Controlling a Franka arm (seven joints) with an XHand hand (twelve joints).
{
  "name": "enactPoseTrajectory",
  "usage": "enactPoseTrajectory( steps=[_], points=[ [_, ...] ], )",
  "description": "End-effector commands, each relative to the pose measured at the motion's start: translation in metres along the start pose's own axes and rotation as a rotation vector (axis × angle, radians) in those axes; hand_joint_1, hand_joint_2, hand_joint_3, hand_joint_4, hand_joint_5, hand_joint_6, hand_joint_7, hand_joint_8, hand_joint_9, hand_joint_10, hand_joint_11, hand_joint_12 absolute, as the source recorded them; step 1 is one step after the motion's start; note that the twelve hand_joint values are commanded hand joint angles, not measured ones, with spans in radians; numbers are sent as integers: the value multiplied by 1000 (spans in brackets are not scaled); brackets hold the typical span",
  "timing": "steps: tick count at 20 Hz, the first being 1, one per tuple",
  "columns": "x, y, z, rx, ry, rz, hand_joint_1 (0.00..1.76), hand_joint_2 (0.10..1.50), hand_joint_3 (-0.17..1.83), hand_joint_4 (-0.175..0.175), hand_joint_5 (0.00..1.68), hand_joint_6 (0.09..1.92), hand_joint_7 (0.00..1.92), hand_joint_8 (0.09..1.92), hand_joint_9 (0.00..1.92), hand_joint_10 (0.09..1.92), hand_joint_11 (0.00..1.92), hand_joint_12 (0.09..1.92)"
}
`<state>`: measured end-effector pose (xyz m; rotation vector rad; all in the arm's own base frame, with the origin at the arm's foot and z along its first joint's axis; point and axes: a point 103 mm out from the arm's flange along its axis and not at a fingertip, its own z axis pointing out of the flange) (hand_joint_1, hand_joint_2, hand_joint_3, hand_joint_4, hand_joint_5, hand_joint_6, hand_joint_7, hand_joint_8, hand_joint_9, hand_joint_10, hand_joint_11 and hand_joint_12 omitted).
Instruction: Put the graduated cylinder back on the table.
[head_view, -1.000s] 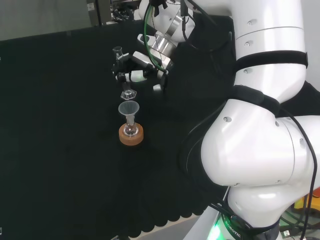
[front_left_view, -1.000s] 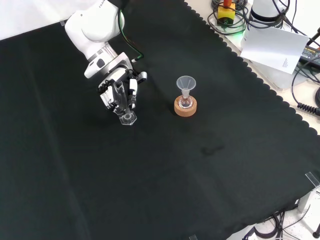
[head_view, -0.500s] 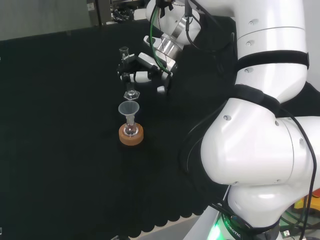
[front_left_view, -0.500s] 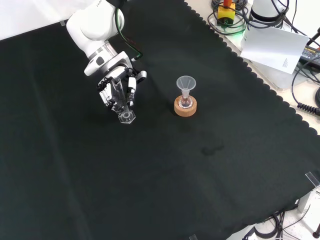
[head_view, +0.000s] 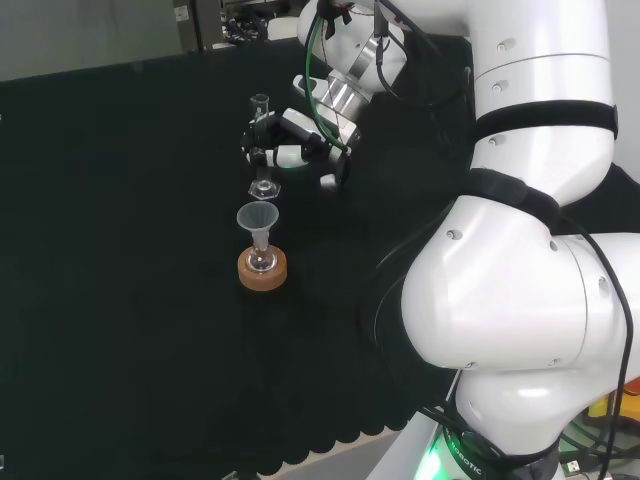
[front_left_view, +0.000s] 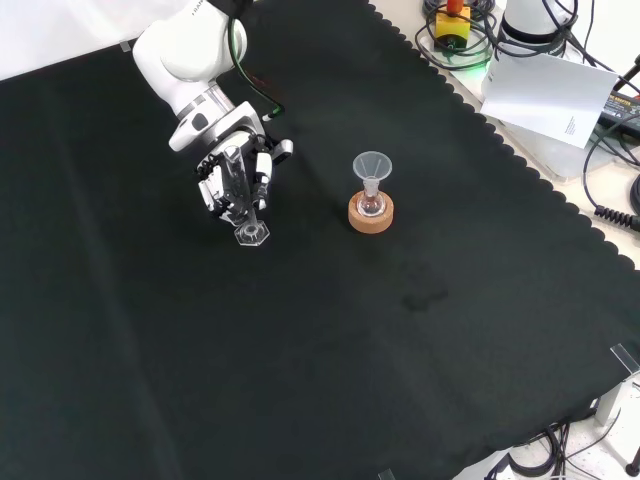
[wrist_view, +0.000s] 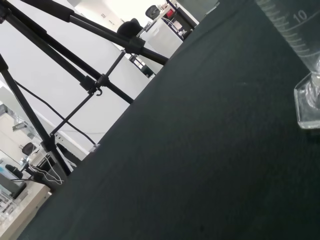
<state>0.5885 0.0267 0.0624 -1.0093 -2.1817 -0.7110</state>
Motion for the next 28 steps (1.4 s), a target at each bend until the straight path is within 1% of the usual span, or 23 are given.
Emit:
enactPoseTrajectory(
  steps=[1,2,3,4,6,9,12,17,22,25,28],
  points=[
    [5,-5,-4,20,-25,-9,1092,1147,-15,-47,855,1031,899,547,1241,87,996,958],
    [6,-6,-5,27,-26,-10,1094,1129,-30,-26,838,908,882,551,1228,87,972,971],
    [7,-6,-5,31,-30,-10,1092,1118,-49,-15,832,813,864,549,1217,87,949,985],
    [8,-6,-5,35,-36,-9,1080,1110,-77,-9,821,750,845,544,1198,87,915,1007],
    [8,-7,-6,45,-34,2,1041,1098,-145,-3,781,686,802,536,1154,87,833,1064],
    [6,-8,-6,57,-22,23,997,1069,-173,-5,712,653,738,534,1098,87,739,1124],
    [4,-8,-9,57,-15,30,974,1054,-175,-11,667,636,702,540,1068,87,690,1158],
    [2,-4,-21,30,-11,56,943,1038,-175,-20,586,603,655,554,1019,87,608,1213],
    [2,-4,-35,21,-37,72,910,1011,-175,-38,441,490,558,574,944,87,527,1256],
    [4,-5,-45,14,-58,80,889,997,-175,-40,421,412,510,600,910,87,487,1276],
    [10,-10,-58,4,-101,90,870,981,-175,-42,412,352,458,611,869,87,440,1290]
  ],
)
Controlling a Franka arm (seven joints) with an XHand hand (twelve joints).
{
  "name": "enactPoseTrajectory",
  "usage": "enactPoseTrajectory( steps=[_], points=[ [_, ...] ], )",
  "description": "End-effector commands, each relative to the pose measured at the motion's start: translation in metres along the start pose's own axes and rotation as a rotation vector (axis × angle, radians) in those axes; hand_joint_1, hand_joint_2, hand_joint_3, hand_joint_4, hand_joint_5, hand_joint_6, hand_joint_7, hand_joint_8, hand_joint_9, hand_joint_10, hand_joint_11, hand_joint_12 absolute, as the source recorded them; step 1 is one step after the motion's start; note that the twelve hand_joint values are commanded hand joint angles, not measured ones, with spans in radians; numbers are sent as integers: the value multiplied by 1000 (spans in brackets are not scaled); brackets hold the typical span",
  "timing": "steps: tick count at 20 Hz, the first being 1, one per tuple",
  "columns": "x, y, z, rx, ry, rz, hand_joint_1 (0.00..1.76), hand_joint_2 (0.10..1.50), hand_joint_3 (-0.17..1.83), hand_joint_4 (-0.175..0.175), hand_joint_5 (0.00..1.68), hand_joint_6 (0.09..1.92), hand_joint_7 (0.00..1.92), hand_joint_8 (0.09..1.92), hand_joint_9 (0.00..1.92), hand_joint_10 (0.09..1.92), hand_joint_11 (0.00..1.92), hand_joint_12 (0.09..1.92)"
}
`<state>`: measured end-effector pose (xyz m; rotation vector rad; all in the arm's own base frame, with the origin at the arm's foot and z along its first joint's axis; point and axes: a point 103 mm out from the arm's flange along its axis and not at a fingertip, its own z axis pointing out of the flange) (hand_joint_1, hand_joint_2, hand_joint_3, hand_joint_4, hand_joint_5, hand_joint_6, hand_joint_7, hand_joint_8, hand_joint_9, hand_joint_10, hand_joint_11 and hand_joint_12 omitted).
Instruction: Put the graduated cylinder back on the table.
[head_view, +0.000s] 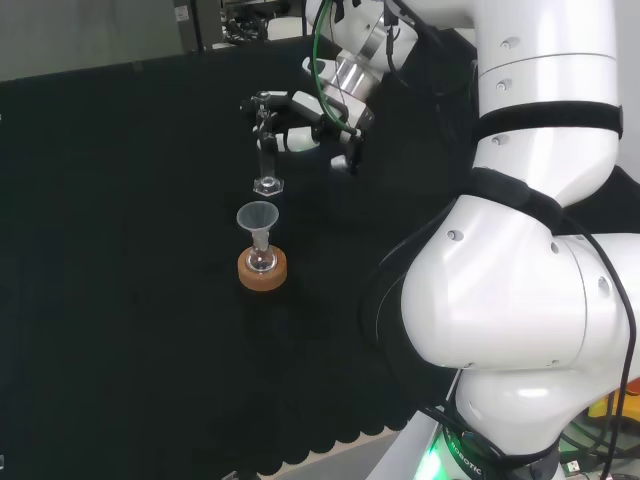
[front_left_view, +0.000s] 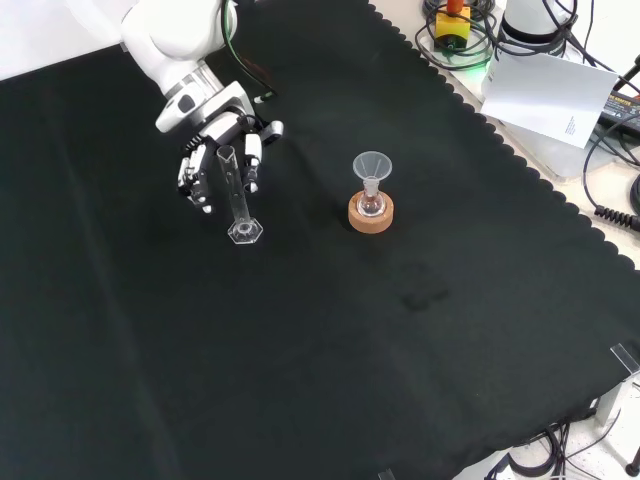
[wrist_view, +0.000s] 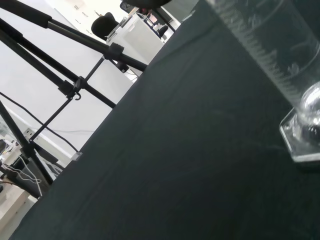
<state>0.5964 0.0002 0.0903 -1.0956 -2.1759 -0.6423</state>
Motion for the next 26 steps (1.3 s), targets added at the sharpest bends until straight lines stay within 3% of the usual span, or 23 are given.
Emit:
enactPoseTrajectory(
  steps=[1,11,26],
  points=[
    [7,-10,-25,-15,-67,29,864,977,-175,-42,408,332,430,612,849,87,419,1300],
    [48,-52,-79,-62,-204,86,838,963,-175,-42,406,223,335,626,785,87,345,1335],
    [149,-127,-121,-84,-437,168,832,968,-175,-43,414,189,318,627,764,87,337,1338]
  ],
)
